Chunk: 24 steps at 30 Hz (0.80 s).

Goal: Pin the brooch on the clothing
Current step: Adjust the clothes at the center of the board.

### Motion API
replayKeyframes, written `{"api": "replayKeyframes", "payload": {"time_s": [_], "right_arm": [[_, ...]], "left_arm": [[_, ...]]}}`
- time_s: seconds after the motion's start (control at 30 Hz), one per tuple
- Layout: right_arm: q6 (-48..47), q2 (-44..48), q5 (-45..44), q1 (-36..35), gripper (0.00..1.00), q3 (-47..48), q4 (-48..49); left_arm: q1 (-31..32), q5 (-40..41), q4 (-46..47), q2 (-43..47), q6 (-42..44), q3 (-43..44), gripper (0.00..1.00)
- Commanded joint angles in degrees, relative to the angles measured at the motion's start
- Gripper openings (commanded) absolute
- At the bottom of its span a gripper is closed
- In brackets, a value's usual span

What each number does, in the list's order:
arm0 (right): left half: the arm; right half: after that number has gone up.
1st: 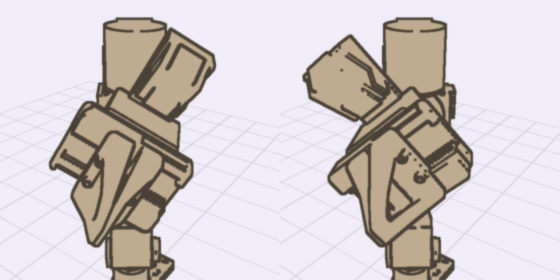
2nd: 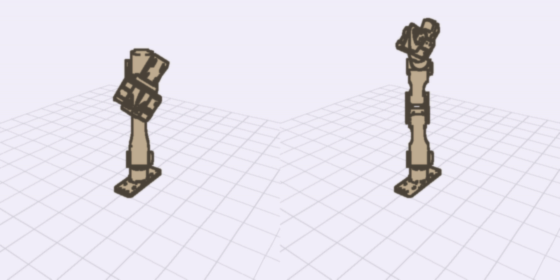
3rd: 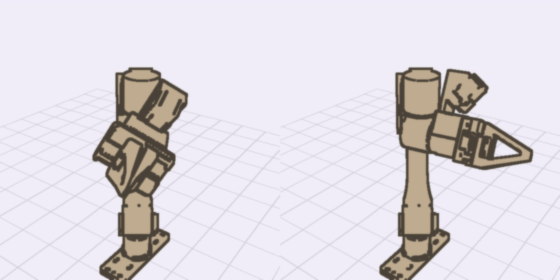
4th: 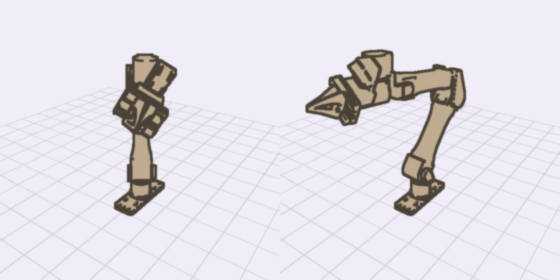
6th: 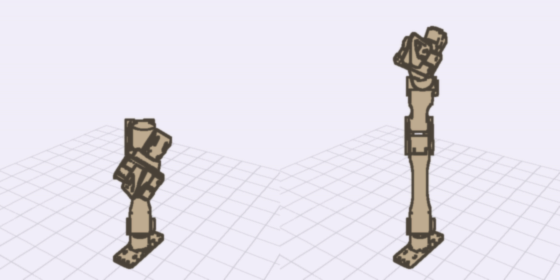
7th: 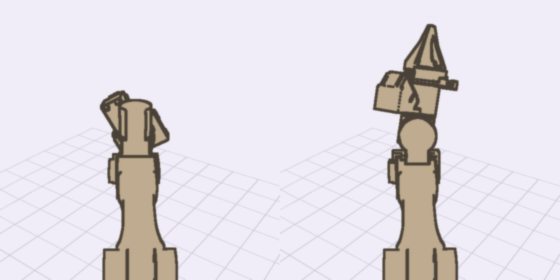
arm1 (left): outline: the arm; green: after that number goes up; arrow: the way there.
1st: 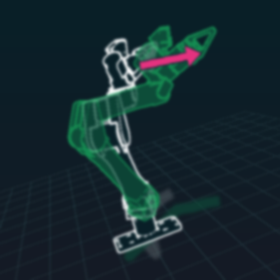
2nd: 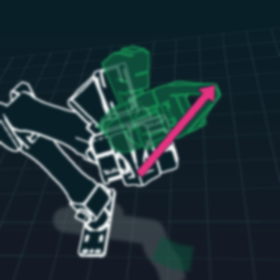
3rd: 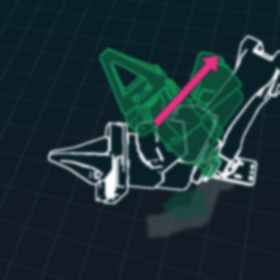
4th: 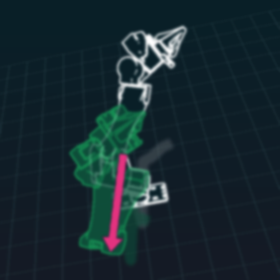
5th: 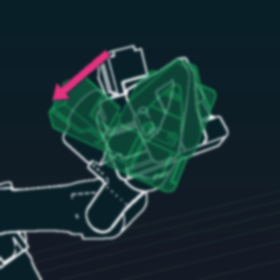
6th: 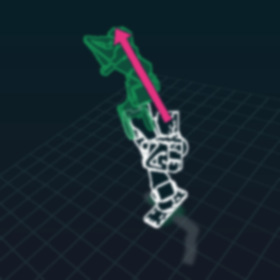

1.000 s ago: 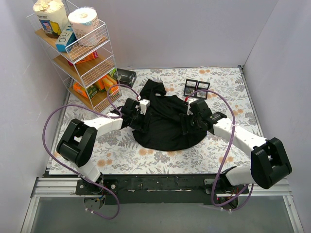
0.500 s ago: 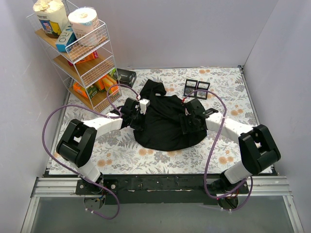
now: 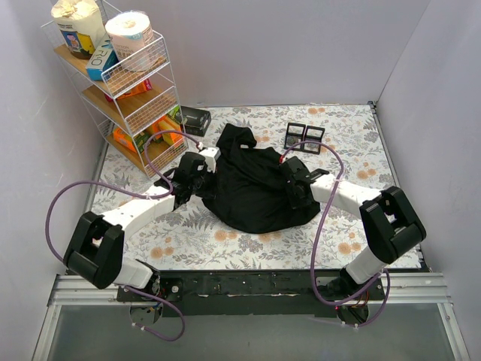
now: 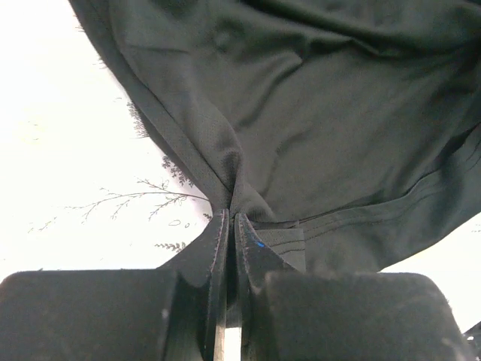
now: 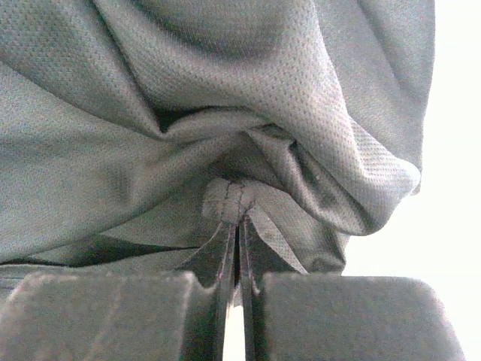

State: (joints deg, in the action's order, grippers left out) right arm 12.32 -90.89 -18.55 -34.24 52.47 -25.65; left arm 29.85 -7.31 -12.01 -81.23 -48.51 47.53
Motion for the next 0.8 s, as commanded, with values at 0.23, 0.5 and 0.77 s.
{"api": "replayKeyframes", "payload": {"time_s": [0.23, 0.5, 0.77], "right_arm": [[4.38, 17.14, 0.61, -1.36, 0.01, 2.39, -3.88], [14.83, 34.28, 1.66, -1.27, 0.01, -12.64, -9.94], [22.31, 44.47, 5.19, -2.15, 0.47, -14.68, -18.99]], "left_arm": [[-3.13, 8.87, 8.57, 15.3, -14.65, -9.54, 0.0], [-6.02, 19.0, 10.0, 32.43, -26.8, -24.67, 0.05], [-6.56, 13.74, 4.9, 36.84, -29.45, -24.86, 0.75]]}}
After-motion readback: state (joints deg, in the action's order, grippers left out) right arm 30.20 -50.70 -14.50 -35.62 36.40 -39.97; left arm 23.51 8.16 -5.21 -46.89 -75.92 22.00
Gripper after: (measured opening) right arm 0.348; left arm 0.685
